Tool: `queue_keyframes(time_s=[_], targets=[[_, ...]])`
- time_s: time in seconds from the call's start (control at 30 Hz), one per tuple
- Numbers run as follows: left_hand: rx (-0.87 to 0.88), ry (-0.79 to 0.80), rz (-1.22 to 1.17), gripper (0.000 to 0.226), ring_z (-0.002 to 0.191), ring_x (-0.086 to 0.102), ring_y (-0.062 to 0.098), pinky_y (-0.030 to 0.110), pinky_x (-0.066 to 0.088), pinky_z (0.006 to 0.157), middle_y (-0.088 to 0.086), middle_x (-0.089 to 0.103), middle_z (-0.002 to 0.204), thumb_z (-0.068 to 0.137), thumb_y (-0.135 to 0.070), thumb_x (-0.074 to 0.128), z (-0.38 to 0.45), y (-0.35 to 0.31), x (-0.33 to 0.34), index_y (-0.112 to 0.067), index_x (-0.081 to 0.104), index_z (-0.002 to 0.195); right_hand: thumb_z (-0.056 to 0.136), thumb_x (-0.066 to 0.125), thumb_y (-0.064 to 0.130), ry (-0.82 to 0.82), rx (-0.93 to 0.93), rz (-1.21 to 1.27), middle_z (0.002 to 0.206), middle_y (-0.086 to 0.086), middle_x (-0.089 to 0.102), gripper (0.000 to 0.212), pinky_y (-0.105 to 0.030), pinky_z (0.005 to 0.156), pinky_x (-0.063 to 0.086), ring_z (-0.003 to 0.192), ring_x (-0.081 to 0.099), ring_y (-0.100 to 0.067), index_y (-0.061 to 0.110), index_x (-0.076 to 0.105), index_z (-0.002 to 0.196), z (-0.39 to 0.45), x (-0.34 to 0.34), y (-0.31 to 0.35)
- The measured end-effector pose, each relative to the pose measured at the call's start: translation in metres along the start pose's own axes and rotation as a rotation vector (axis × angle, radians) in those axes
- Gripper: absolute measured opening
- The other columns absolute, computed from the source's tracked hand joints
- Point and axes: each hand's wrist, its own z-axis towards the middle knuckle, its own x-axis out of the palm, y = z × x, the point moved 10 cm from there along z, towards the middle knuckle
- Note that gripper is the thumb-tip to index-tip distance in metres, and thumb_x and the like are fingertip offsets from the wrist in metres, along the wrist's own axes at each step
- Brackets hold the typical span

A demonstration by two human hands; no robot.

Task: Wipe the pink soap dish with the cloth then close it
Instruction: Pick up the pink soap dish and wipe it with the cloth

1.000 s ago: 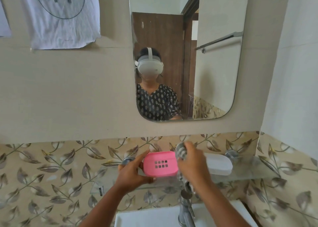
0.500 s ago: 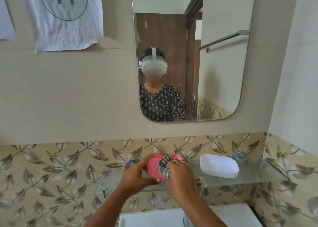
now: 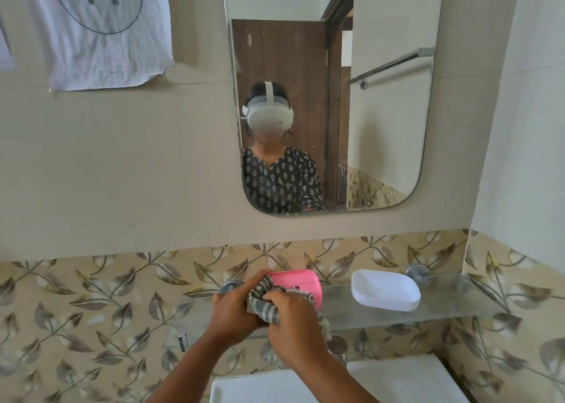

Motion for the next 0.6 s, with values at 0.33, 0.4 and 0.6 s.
queue_keyframes(time_s=[0.33, 0.4, 0.6], targets=[[-0.035, 0.034, -0.030, 0.102, 0.107, 0.044, -0.006, 0.031, 0.019, 0.092, -0.045, 0.046, 0.100, 0.045, -0.072, 0.062, 0.002, 0.009, 0.006, -0.051, 0.026, 0.138, 0.089, 0.047, 0.001, 0.096, -0.041, -0.225, 0.117, -0.007, 0.062, 0.037, -0.031, 0.076, 0.045, 0.104, 0.059, -0.024, 0.014, 0.050, 0.124, -0.004, -0.016, -0.010], [-0.060, 0.039, -0.045, 0.105, 0.103, 0.047, -0.001, 0.028, 0.016, 0.089, -0.035, 0.053, 0.098, 0.045, -0.068, 0.071, 0.001, 0.008, 0.006, -0.051, 0.025, 0.138, 0.090, 0.046, -0.001, 0.079, -0.032, -0.259, 0.116, -0.007, 0.062, 0.037, -0.026, 0.069, 0.039, 0.103, 0.059, -0.022, 0.012, 0.048, 0.124, -0.006, -0.024, -0.017], [-0.087, -0.009, -0.082, 0.101, 0.090, 0.046, -0.001, 0.029, 0.020, 0.089, -0.023, 0.054, 0.090, 0.056, -0.053, 0.083, 0.001, 0.011, 0.002, -0.048, 0.027, 0.140, 0.084, 0.048, -0.007, 0.057, -0.022, -0.248, 0.110, -0.005, 0.061, 0.039, -0.027, 0.074, 0.047, 0.098, 0.056, -0.019, 0.013, 0.051, 0.118, -0.007, -0.026, -0.032]])
